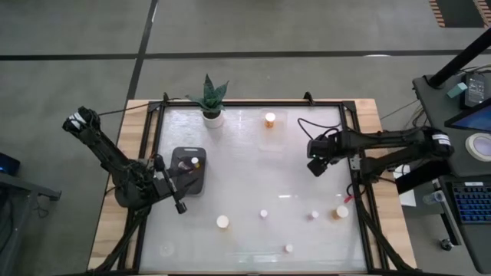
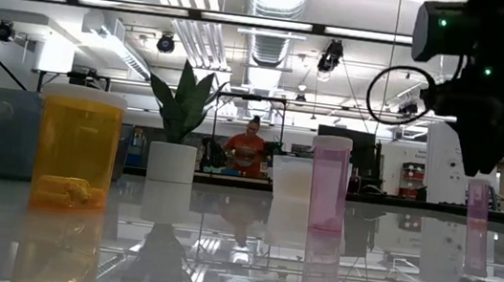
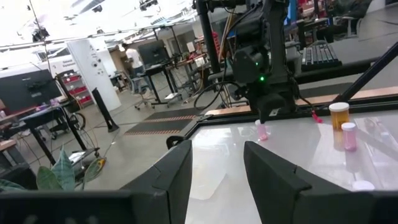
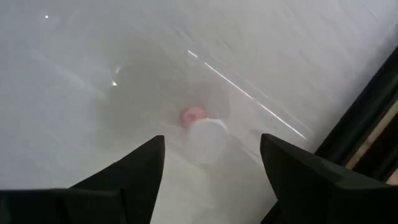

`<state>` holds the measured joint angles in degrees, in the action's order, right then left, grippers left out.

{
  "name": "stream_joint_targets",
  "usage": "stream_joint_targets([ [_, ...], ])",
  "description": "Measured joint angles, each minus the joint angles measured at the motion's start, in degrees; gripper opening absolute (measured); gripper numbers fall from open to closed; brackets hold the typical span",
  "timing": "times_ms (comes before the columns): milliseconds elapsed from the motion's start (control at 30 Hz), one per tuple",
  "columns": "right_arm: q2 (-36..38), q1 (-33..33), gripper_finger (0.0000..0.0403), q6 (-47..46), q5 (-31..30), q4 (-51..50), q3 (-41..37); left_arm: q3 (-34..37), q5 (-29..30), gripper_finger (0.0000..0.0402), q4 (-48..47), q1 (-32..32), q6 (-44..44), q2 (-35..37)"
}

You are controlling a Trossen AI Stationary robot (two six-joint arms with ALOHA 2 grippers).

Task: Pick and place medicine bottles into bin by pill shape (circle, oval)
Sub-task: Put the small pink pill bottle into the black bin

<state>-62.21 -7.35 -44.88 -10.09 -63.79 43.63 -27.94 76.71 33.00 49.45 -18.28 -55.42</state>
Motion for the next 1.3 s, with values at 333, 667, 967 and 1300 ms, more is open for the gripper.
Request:
stream_joint_targets([
  [333,0.9,-0.2,0.0233,0.0,0.0,7.0,-6.8,0.0,0.0,0.0130,0.0,0.0,0.0,0.0],
  [667,1.0,-0.2,0.0137,0.5,0.0,10.4,-7.9,-0.1,0.0,0.0130,0.0,0.0,-0.1,0.0],
  [967,1.1,0.7,0.0097,-0.2,1.5,10.8,-7.9,-0.1,0.0,0.0130,0.0,0.0,0.9,0.0],
  [1300,1.0,5.5,0.0106,2.6,1.1,25.0,-1.7,-0.1,0.0,0.0130,0.3,-2.3,3.0,0.0],
])
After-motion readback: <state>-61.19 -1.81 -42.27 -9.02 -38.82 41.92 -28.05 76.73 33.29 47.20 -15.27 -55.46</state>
